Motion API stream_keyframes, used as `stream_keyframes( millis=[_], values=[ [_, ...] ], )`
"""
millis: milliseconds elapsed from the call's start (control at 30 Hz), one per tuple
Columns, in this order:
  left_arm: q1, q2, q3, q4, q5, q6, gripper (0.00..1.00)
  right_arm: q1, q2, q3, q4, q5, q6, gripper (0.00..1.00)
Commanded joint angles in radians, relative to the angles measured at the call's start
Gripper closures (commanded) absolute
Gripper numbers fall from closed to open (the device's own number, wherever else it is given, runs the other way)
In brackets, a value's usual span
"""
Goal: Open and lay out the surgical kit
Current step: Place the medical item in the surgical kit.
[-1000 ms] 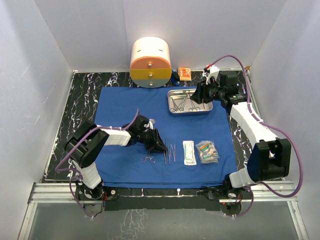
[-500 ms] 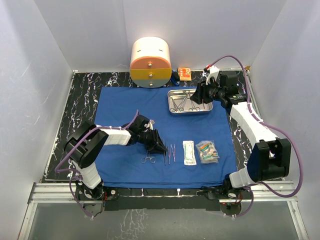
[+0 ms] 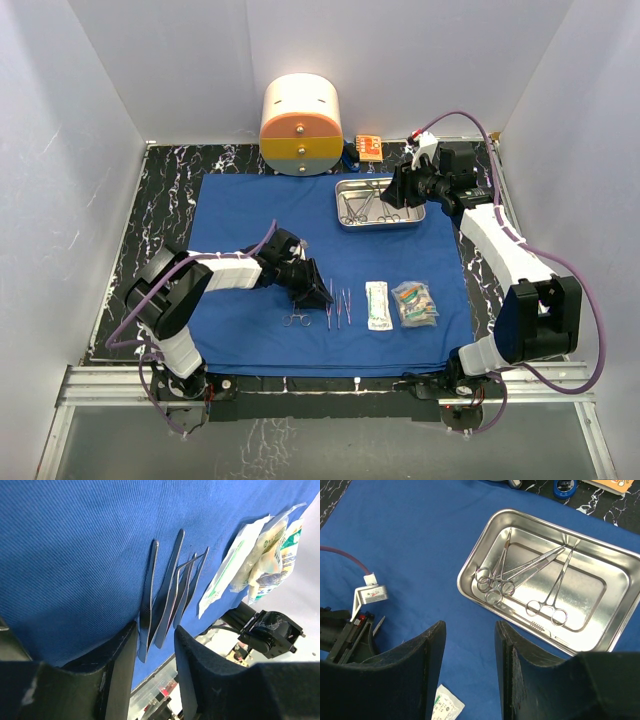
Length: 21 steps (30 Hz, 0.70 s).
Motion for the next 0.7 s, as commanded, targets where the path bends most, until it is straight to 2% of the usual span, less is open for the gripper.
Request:
stream_keyframes(
  millis=[0, 267, 400, 667],
  values=[
    [-0.002, -0.017, 0.017, -0.095, -0.051, 0.033, 0.64, -0.003, 0.000, 0.035, 0.029, -0.016, -0.001, 0.57],
    [-0.002, -0.022, 0.044, -0.133, -0.069, 0.068, 0.64, -0.003, -0.004, 0.034, 0.029, -0.010, -0.005, 0.57],
    [-0.001, -0.042, 0.080, -0.164, -0.081, 0.111, 0.61, -0.003, 0.002, 0.051, 0.021, 0.002, -0.014, 0.57],
    [0.019, -0.137, 0.101, -0.225, -0.095, 0.158, 0.56, -0.003, 0.039, 0.101, -0.012, 0.043, -0.076, 0.57]
  ],
)
